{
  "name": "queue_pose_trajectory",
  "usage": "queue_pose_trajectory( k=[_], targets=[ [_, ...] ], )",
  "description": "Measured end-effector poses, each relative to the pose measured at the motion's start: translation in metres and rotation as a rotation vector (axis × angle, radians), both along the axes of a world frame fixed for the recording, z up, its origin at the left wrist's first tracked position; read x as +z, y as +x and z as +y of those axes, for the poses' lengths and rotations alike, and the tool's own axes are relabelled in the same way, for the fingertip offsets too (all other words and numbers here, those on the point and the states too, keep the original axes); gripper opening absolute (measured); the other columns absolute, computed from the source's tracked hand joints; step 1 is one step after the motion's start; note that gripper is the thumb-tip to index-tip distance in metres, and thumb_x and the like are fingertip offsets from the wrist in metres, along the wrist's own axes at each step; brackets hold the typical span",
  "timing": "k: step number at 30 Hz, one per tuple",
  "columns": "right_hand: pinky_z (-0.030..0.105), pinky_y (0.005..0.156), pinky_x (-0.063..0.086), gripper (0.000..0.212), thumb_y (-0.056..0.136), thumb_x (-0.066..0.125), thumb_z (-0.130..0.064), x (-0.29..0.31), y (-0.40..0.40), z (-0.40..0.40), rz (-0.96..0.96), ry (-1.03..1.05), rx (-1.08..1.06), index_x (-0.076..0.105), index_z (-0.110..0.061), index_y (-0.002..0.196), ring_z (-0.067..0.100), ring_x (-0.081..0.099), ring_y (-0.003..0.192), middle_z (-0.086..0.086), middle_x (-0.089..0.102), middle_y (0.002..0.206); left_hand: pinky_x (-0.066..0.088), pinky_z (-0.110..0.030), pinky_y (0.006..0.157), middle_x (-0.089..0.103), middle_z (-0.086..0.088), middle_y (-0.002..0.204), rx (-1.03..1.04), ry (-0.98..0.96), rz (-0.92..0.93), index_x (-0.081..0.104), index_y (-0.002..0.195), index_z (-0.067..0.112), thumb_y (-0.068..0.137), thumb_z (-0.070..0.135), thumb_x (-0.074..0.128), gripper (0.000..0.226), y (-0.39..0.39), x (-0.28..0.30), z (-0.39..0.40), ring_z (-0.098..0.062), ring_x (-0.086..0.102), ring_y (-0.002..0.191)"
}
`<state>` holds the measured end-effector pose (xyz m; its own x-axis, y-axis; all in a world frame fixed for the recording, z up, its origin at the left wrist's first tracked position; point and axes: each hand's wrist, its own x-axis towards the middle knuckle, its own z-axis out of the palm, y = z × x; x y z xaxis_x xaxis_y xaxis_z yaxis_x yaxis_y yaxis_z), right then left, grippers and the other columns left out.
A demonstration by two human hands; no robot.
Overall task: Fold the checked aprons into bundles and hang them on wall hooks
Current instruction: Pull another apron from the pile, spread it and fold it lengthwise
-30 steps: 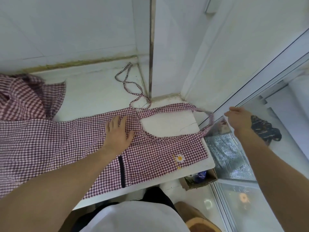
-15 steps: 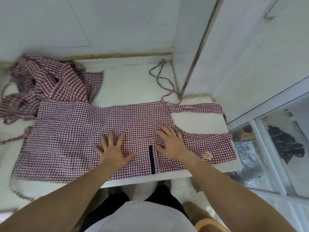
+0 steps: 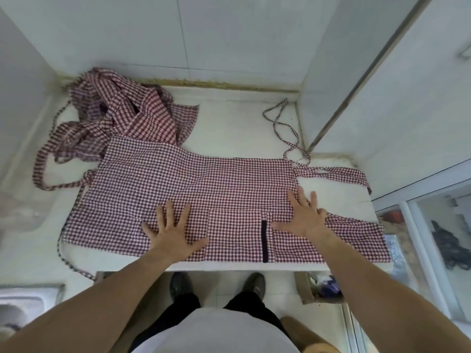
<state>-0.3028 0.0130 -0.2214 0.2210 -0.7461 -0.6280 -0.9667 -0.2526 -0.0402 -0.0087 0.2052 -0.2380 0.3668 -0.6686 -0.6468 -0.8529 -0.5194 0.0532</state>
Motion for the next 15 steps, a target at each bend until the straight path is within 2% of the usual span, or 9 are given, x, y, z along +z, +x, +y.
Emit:
queue_pose_trajectory(
  k=[1, 2, 4, 5, 6, 8, 10, 12, 15],
  targets=[
    [0.065, 0.117, 0.008, 0.119, 0.074, 0.061, -0.078, 0.001, 0.006, 0.006, -0.025, -0.077, -0.001, -0.005, -0.026, 0.158, 0.038, -0.016, 0.15, 0.003, -0.019, 0.165, -0.004, -0.076, 0.109, -0.046, -0.013, 0.15, -0.029, 0.023, 0.001, -0.038, 0.144, 0.035, 0.065, 0.099, 0.024, 0.119, -0.001, 0.001, 0.003, -0.041, -0.035, 0.142],
    [0.064, 0.119, 0.01, 0.109, 0.078, 0.063, -0.07, 0.0, 0.014, 0.017, -0.135, -0.19, 0.043, 0.007, -0.022, 0.159, 0.039, -0.01, 0.15, 0.007, -0.01, 0.166, -0.004, -0.077, 0.109, -0.048, -0.015, 0.149, -0.048, 0.046, 0.009, -0.039, 0.144, 0.033, 0.066, 0.098, 0.027, 0.121, -0.001, 0.003, 0.005, -0.042, -0.036, 0.141],
    [0.06, 0.119, 0.019, 0.09, 0.084, 0.059, -0.061, -0.006, 0.03, 0.047, -0.546, -0.333, 0.191, 0.028, -0.015, 0.155, 0.035, 0.003, 0.152, 0.011, 0.009, 0.165, -0.004, -0.078, 0.107, -0.05, -0.017, 0.146, -0.063, 0.089, 0.034, -0.04, 0.144, 0.031, 0.067, 0.096, 0.034, 0.125, -0.004, 0.005, 0.005, -0.044, -0.037, 0.139],
    [0.056, 0.121, 0.018, 0.088, 0.086, 0.055, -0.064, -0.009, 0.039, 0.067, -0.693, -0.278, 0.255, 0.03, -0.016, 0.155, 0.03, 0.003, 0.153, 0.01, 0.01, 0.165, -0.005, -0.078, 0.106, -0.05, -0.017, 0.146, -0.065, 0.109, 0.05, -0.04, 0.144, 0.03, 0.067, 0.095, 0.038, 0.127, -0.006, 0.007, 0.004, -0.044, -0.037, 0.139],
    [0.052, 0.123, 0.013, 0.091, 0.087, 0.051, -0.07, -0.012, 0.044, 0.084, -0.734, -0.163, 0.327, 0.023, -0.019, 0.157, 0.024, -0.005, 0.153, 0.006, 0.003, 0.167, -0.004, -0.078, 0.106, -0.05, -0.017, 0.146, -0.062, 0.13, 0.067, -0.039, 0.144, 0.03, 0.068, 0.092, 0.043, 0.128, -0.008, 0.008, 0.001, -0.045, -0.037, 0.139],
    [0.047, 0.123, -0.007, 0.11, 0.08, 0.047, -0.083, -0.019, 0.052, 0.113, -0.524, -0.001, 0.512, -0.005, -0.027, 0.159, 0.016, -0.029, 0.148, -0.002, -0.025, 0.163, -0.004, -0.077, 0.107, -0.047, -0.016, 0.149, -0.065, 0.136, 0.087, -0.035, 0.146, 0.031, 0.071, 0.087, 0.05, 0.126, -0.006, 0.012, 0.001, -0.044, -0.035, 0.141],
    [0.047, 0.117, -0.023, 0.122, 0.073, 0.048, -0.086, -0.027, 0.049, 0.123, -0.278, -0.05, 0.671, -0.023, -0.029, 0.154, 0.019, -0.042, 0.14, 0.0, -0.042, 0.155, -0.008, -0.073, 0.109, -0.043, -0.016, 0.152, -0.14, 0.076, 0.061, -0.029, 0.15, 0.029, 0.076, 0.084, 0.045, 0.119, -0.005, 0.013, 0.007, -0.041, -0.035, 0.142],
    [0.05, 0.116, -0.023, 0.116, 0.079, 0.045, -0.081, -0.028, 0.042, 0.124, -0.173, -0.099, 0.695, -0.029, -0.028, 0.151, 0.021, -0.045, 0.139, 0.003, -0.046, 0.152, -0.017, -0.066, 0.113, -0.044, -0.016, 0.151, -0.342, -0.035, 0.046, -0.025, 0.153, 0.022, 0.079, 0.085, 0.035, 0.114, -0.003, 0.008, 0.02, -0.035, -0.038, 0.141],
    [0.055, 0.12, -0.012, 0.095, 0.088, 0.021, -0.081, -0.028, 0.034, 0.125, -0.168, -0.109, 0.652, -0.027, -0.029, 0.152, 0.022, -0.04, 0.142, 0.004, -0.039, 0.156, -0.025, -0.054, 0.113, -0.053, -0.01, 0.145, -0.555, -0.051, 0.132, -0.035, 0.148, 0.022, 0.072, 0.093, 0.03, 0.122, 0.0, -0.003, 0.039, -0.027, -0.045, 0.138]
  ],
)
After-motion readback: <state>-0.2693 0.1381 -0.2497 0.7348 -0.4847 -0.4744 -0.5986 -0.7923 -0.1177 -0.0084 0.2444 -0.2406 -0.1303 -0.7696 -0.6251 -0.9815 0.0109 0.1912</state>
